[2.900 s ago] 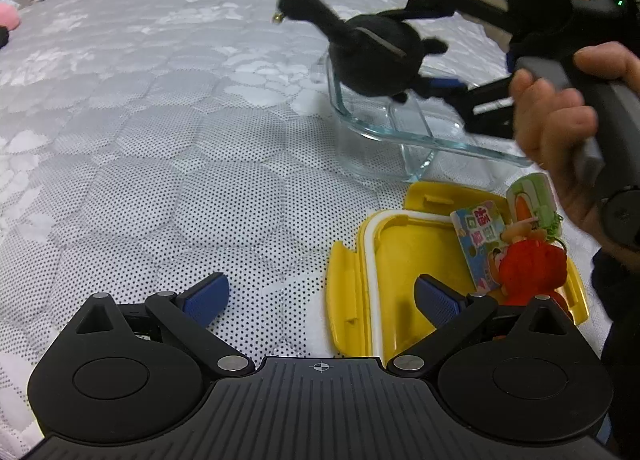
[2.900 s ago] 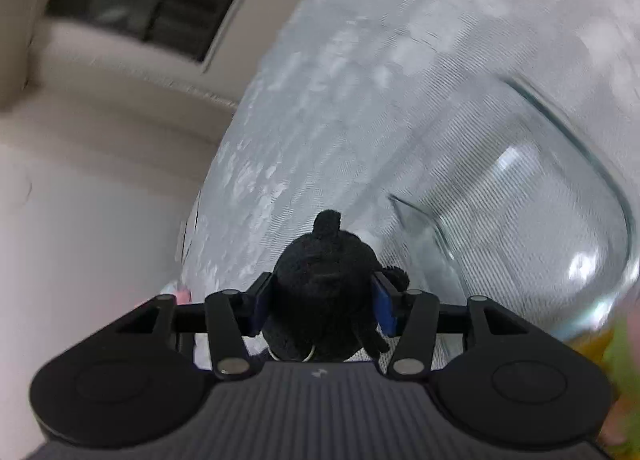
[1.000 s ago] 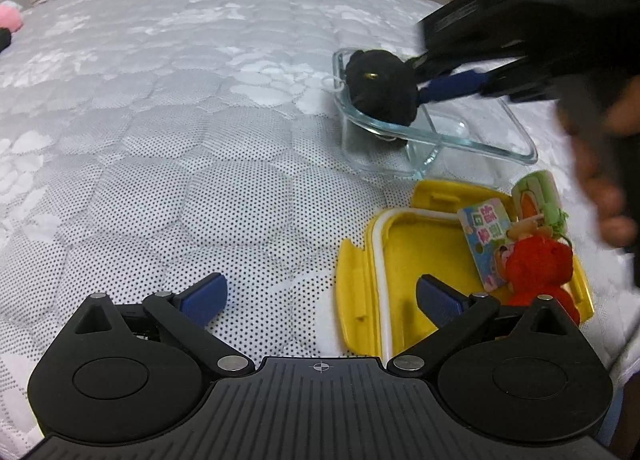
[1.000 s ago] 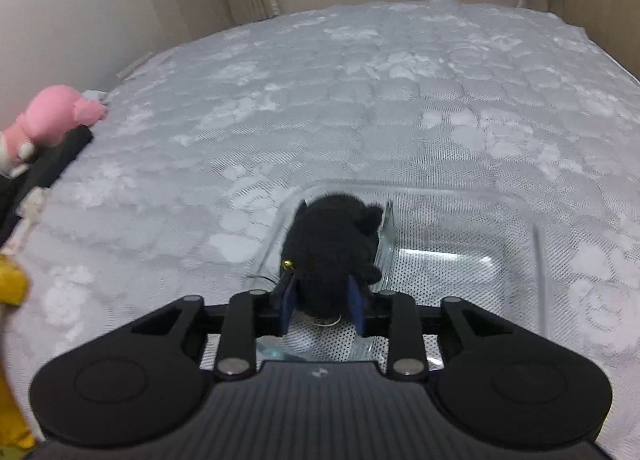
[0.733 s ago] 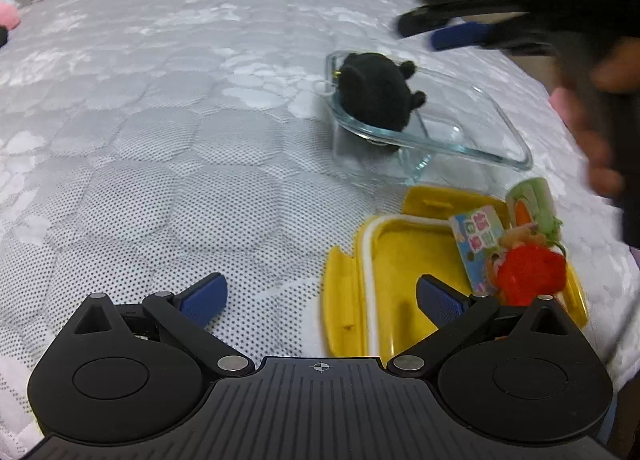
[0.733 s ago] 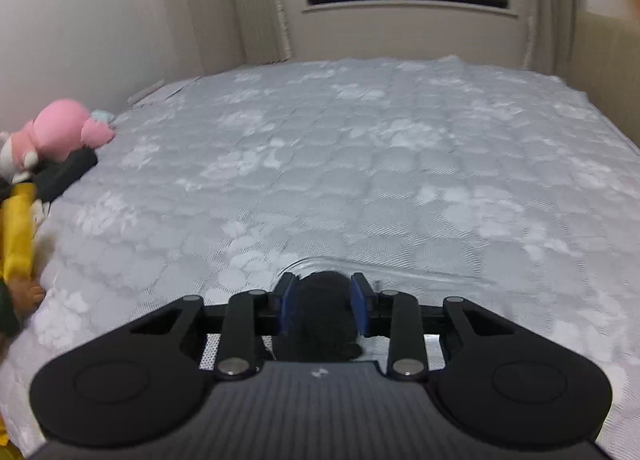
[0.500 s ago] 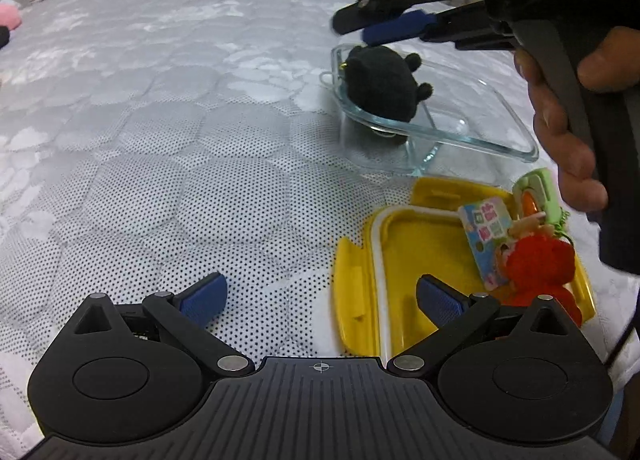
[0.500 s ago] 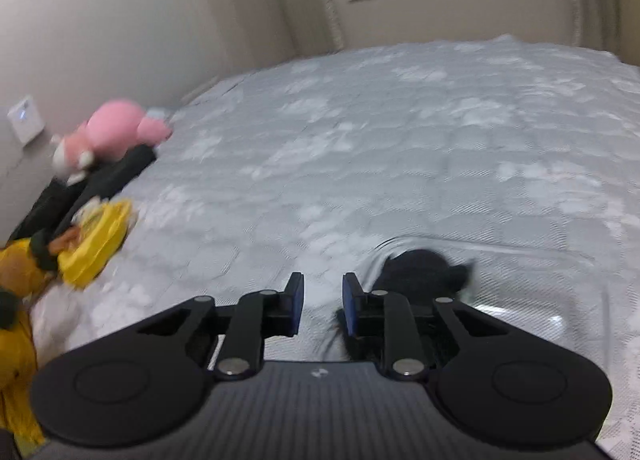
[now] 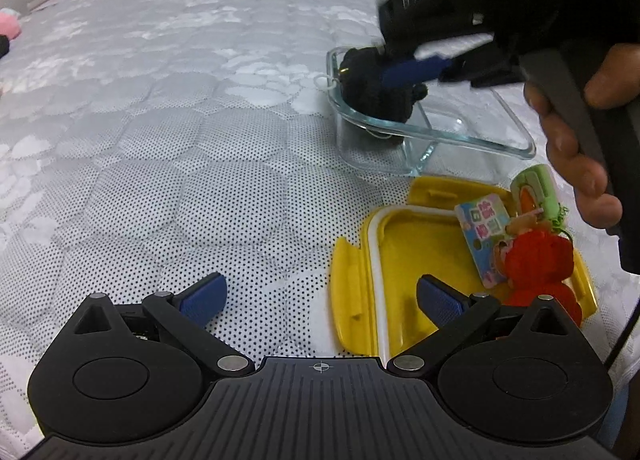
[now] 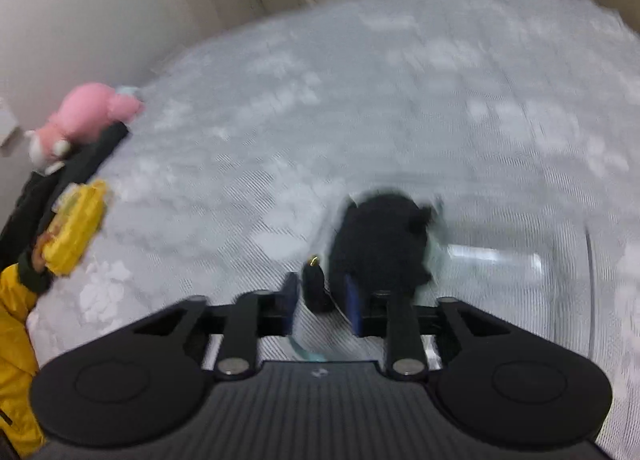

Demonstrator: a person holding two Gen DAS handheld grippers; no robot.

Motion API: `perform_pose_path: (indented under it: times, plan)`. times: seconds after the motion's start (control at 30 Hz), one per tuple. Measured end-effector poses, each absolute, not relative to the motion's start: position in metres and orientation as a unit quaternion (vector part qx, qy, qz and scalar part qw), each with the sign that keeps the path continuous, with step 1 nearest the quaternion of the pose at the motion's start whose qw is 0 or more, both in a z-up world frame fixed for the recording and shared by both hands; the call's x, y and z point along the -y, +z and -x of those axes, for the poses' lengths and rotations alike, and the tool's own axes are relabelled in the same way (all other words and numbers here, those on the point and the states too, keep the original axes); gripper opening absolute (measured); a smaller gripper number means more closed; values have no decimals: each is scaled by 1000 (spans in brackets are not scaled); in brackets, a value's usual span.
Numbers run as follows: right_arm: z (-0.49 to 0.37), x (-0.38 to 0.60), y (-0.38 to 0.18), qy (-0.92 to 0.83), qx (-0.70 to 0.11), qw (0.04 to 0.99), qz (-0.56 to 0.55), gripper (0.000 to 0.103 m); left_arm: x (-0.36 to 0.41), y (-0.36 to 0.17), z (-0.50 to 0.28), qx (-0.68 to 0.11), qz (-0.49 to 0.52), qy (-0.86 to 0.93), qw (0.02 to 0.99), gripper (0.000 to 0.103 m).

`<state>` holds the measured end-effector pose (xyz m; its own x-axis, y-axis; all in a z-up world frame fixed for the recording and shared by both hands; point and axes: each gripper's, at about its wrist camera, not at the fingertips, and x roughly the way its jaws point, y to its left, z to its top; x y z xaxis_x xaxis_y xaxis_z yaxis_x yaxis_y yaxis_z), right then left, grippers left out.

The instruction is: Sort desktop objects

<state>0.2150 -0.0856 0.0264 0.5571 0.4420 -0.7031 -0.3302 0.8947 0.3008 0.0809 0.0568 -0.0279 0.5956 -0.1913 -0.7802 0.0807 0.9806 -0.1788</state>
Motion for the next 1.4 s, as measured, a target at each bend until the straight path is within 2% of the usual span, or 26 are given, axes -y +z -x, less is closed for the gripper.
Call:
perform_pose_path:
  times: [0.27,0.4,0.53,0.6,0.73,0.77,0.83,0.93,1.03,1.1,1.4]
  plan:
    - [-178,11,20,225,-327,901,174,42,-60,-29,-79,-442,65,-79,891,103]
    - [-174,-2,7,180,-290,908,243,32,-64,-29,-78,-441,70,-78,891,103]
    - [-187,19,8,137,-310,918,205,32,-64,-30,-77,-440,69,-78,892,103]
    - [-195,36,8,134,-330,917,178,39,-63,-30,-78,-441,69,-76,892,103]
    - [-195,63,9,145,-376,907,126,40,-61,-29,-77,-441,65,-74,892,103]
    - [-195,70,10,148,-391,902,109,40,-61,-29,-77,-441,65,-74,892,103]
    - [-199,89,14,159,-413,896,45,31,-61,-29,-76,-441,67,-73,892,103]
    - [-211,112,25,147,-378,913,-53,26,-57,-27,-76,-443,67,-71,891,103]
    - [-234,110,23,155,-362,915,-85,18,-52,-26,-73,-443,54,-75,892,103]
    - [-249,104,13,160,-387,903,-93,18,-53,-26,-72,-443,49,-74,892,103]
    - [-252,109,5,159,-403,896,-94,18,-54,-23,-78,-448,63,-63,890,103]
